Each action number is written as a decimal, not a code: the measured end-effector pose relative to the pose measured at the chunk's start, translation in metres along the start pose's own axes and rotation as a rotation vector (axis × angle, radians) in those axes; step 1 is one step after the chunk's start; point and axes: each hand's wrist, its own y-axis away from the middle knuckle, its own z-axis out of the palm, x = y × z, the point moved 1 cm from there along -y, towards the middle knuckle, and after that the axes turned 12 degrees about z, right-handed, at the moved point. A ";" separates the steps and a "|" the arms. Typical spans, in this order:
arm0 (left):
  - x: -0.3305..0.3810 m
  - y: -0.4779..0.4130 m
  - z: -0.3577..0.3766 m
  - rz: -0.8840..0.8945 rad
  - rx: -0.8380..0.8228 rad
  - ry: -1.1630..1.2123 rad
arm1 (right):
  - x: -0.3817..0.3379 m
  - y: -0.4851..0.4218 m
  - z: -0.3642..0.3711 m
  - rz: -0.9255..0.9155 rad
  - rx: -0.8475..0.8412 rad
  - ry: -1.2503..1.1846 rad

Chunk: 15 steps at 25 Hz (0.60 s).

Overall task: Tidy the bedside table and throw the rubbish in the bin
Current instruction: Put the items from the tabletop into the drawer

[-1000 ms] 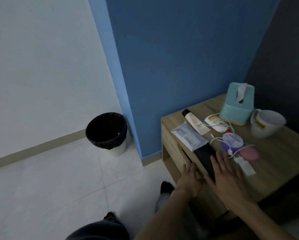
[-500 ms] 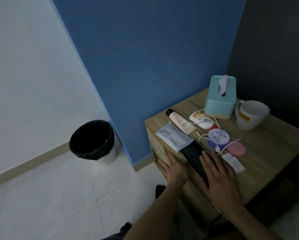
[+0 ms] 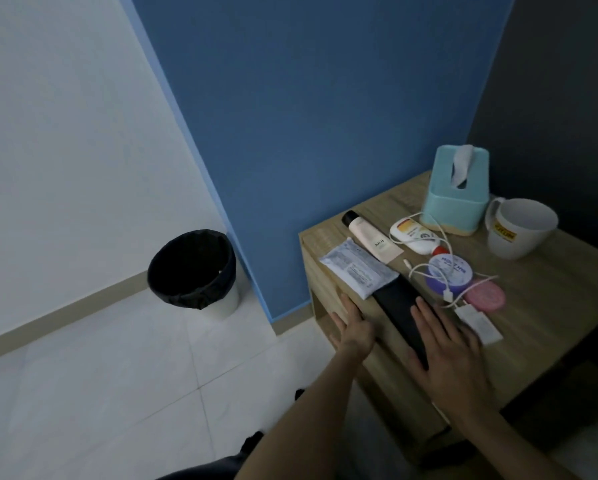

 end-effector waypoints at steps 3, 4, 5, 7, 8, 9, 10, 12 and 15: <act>-0.019 -0.006 -0.005 0.047 0.014 0.046 | 0.001 0.000 0.003 -0.005 0.006 0.002; -0.023 -0.007 -0.002 0.068 0.032 -0.011 | 0.001 0.000 0.002 -0.007 0.005 0.006; -0.026 -0.011 0.003 0.101 0.060 -0.082 | 0.002 0.000 0.004 -0.008 0.018 0.008; -0.035 -0.020 0.018 0.187 0.164 -0.173 | 0.001 -0.003 0.011 -0.002 0.021 0.005; -0.039 -0.020 0.022 0.213 0.222 -0.184 | -0.001 -0.002 0.012 0.008 0.026 0.001; -0.041 -0.025 0.025 0.219 0.256 -0.185 | -0.001 -0.005 0.012 0.021 0.026 -0.006; -0.043 -0.027 0.024 0.195 0.265 -0.178 | -0.001 -0.008 0.012 0.026 0.016 -0.009; -0.050 -0.028 0.016 0.171 0.235 -0.225 | -0.004 -0.004 0.012 0.031 -0.012 -0.010; -0.044 -0.035 0.011 0.122 0.194 -0.262 | -0.001 -0.005 0.011 0.034 0.032 -0.009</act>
